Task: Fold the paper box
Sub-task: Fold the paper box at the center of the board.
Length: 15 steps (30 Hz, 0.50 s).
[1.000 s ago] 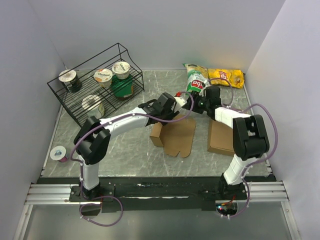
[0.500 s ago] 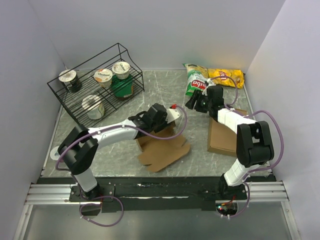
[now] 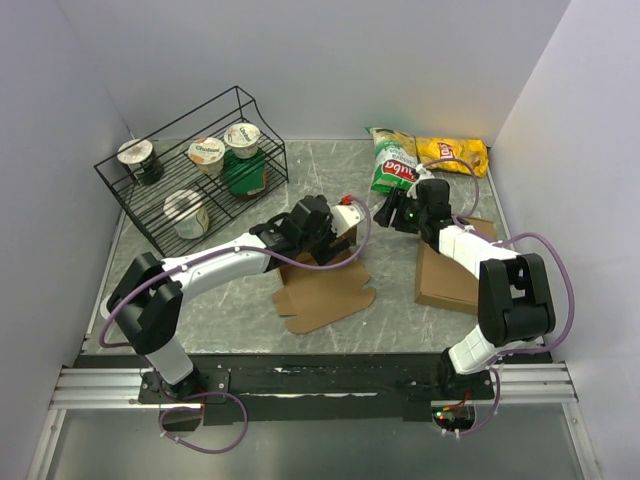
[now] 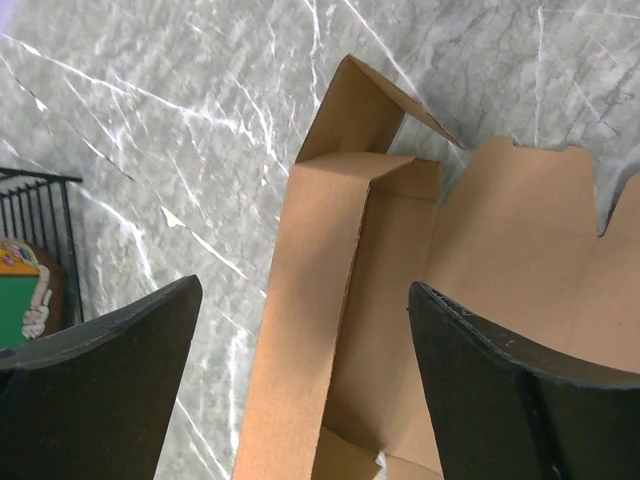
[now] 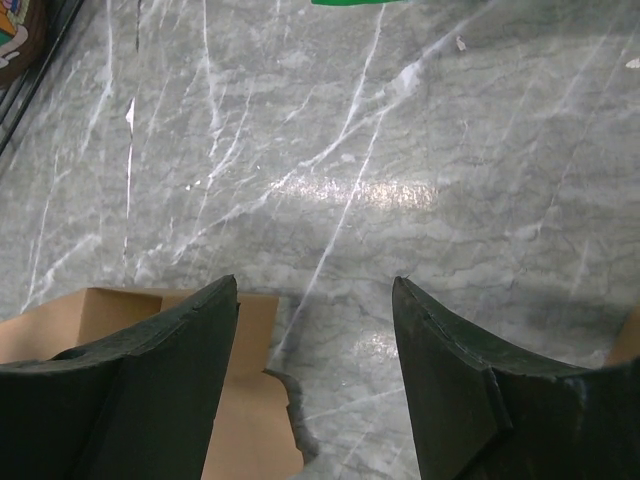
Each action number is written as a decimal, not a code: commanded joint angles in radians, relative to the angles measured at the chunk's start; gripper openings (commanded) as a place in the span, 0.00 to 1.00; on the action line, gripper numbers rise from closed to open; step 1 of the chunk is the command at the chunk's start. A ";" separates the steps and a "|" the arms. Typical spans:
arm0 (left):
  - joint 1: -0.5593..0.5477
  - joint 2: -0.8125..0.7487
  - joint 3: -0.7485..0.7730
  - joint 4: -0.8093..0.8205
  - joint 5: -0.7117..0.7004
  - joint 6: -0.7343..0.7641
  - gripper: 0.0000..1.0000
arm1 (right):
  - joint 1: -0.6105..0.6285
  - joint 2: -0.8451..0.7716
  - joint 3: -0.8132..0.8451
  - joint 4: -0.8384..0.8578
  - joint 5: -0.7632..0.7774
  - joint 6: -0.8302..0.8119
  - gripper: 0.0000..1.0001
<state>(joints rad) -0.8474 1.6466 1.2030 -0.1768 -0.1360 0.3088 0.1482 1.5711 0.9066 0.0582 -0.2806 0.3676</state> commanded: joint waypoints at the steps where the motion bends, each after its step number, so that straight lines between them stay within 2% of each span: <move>1: 0.004 -0.010 0.007 -0.018 0.029 -0.037 0.86 | -0.006 -0.019 -0.006 0.055 -0.018 -0.032 0.70; 6: 0.004 -0.018 -0.034 0.008 0.007 -0.037 0.75 | -0.006 0.053 0.046 0.074 -0.023 -0.042 0.70; 11: 0.004 -0.004 -0.059 0.031 -0.013 -0.030 0.69 | 0.002 0.176 0.155 0.089 -0.110 -0.032 0.69; 15: 0.005 -0.007 -0.075 0.056 -0.040 -0.022 0.60 | 0.007 0.248 0.216 0.097 -0.181 -0.006 0.69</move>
<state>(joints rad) -0.8455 1.6466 1.1385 -0.1780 -0.1425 0.2901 0.1482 1.7699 1.0481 0.1062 -0.3714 0.3481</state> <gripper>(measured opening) 0.643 0.692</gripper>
